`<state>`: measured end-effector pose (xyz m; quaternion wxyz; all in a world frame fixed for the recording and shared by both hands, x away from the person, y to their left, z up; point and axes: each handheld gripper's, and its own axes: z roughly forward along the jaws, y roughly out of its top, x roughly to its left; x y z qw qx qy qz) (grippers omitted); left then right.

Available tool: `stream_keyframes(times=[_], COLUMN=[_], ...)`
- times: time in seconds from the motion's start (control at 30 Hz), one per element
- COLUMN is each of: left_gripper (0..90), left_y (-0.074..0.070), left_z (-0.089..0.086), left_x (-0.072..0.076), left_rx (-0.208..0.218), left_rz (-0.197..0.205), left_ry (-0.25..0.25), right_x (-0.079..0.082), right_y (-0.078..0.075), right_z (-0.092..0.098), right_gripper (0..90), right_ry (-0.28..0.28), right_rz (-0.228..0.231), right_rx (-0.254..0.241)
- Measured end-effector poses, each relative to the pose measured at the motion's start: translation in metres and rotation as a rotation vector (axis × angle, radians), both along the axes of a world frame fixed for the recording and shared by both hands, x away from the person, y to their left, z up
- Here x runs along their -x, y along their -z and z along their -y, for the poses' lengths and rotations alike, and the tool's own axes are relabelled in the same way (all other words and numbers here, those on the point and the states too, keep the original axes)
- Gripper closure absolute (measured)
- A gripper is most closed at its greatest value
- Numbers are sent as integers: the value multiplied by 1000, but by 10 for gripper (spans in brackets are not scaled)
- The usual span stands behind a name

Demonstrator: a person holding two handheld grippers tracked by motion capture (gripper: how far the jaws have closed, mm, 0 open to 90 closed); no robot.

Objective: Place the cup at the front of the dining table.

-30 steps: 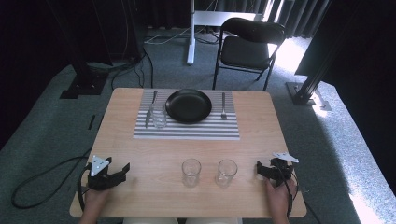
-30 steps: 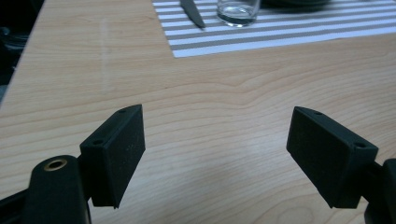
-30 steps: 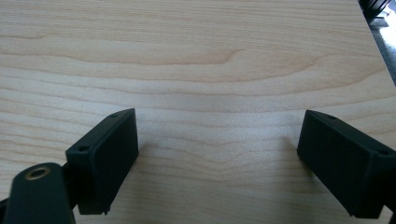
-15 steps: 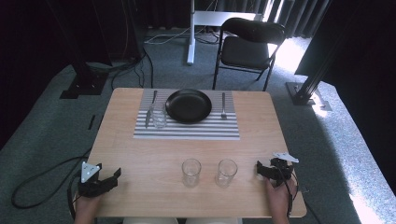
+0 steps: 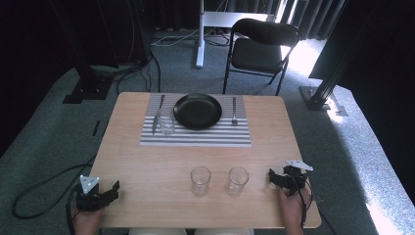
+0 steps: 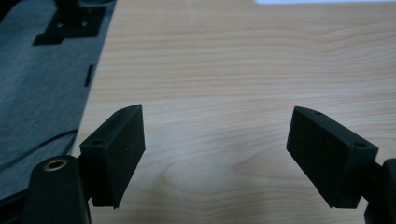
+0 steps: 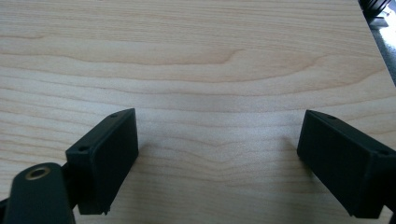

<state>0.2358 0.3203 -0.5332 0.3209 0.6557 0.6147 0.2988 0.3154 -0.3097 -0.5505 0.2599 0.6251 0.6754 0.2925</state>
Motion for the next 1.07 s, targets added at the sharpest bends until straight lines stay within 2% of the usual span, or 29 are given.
stream_keyframes(times=[0.13, 0.27, 0.33, 0.43, 0.57, 0.73, 0.8, 1.07], left_gripper=[201, 201, 200, 200, 201, 201, 201, 201], left_y=[0, 1, 2, 1, 3, 1, 0, 1], left_z=[-2, -4, -3, -5, -7, -8, -9, -4], left_x=[0, -1, -2, -2, -4, -4, -4, -6], left_rx=[-19, -8, -34, -17, -24, -18, 0, -11], left_rz=[8, 6, -1, 9, -1, 2, 12, 0], left_ry=[-22, -20, -36, -51, -71, -70, -72, -45], right_x=[0, 0, 0, 0, 0, 0, 0, 0], right_y=[0, 0, 0, 0, 0, 0, 0, 0], right_z=[0, 0, 0, 0, 0, 0, 0, 0], right_gripper=[119, 119, 119, 119, 119, 119, 119, 119], right_ry=[0, 0, 0, 0, 0, 0, 0, 1], right_rz=[0, 0, 0, 0, 0, 0, 0, 0], right_rx=[0, 0, 0, 0, 0, 0, 0, 0])
